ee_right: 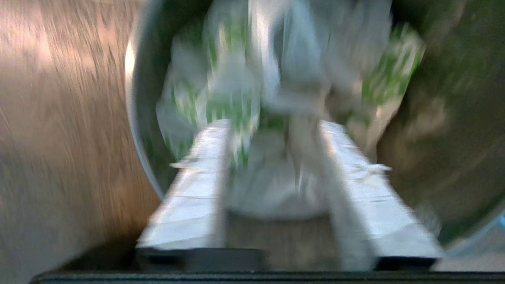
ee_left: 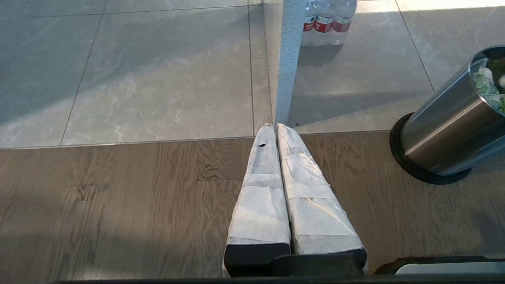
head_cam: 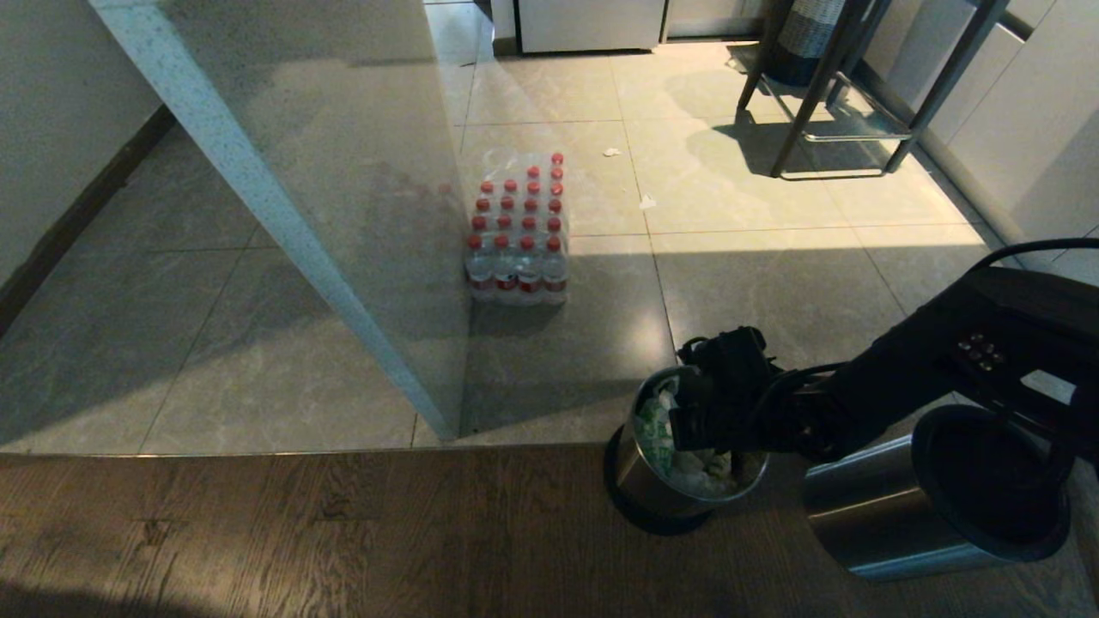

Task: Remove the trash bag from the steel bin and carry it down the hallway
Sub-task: Pick up the trash bag

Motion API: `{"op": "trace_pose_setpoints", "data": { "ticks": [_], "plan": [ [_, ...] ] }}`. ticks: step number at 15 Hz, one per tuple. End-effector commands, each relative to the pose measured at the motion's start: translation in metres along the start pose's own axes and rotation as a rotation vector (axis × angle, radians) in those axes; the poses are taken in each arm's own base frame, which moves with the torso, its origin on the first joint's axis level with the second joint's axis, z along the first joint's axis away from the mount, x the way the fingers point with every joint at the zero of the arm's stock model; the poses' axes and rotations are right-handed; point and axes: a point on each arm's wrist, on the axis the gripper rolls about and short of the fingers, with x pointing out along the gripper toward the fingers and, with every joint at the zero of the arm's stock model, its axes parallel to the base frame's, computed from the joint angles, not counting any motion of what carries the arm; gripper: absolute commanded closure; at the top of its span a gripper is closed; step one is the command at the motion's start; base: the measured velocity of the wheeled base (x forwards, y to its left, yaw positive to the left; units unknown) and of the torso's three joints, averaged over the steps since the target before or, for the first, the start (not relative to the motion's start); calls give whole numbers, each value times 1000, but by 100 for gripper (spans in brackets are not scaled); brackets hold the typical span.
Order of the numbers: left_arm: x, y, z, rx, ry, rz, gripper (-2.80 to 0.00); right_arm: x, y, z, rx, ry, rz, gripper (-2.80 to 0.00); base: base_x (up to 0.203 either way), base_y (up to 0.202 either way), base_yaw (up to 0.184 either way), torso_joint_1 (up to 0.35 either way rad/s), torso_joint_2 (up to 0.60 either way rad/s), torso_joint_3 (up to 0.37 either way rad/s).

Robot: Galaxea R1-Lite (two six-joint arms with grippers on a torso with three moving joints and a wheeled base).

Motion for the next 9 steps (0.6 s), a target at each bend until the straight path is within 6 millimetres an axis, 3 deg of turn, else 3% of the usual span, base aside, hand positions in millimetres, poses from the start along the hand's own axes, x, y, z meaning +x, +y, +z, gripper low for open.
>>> {"op": "trace_pose_setpoints", "data": {
  "ticks": [1, 4, 9],
  "plan": [
    [0, 0, 0, 0, 1, 1, 0, 16, -2, 6, 11, -18, -8, -280, 0, 0, 0, 0, 0, 0],
    [0, 0, 0, 0, 1, 1, 0, 34, -1, 15, 19, -52, -32, -280, 0, 0, 0, 0, 0, 0],
    [0, 0, 0, 0, 1, 1, 0, 50, 0, 3, 24, -10, -43, -280, 0, 0, 0, 0, 0, 0]
  ]
}}
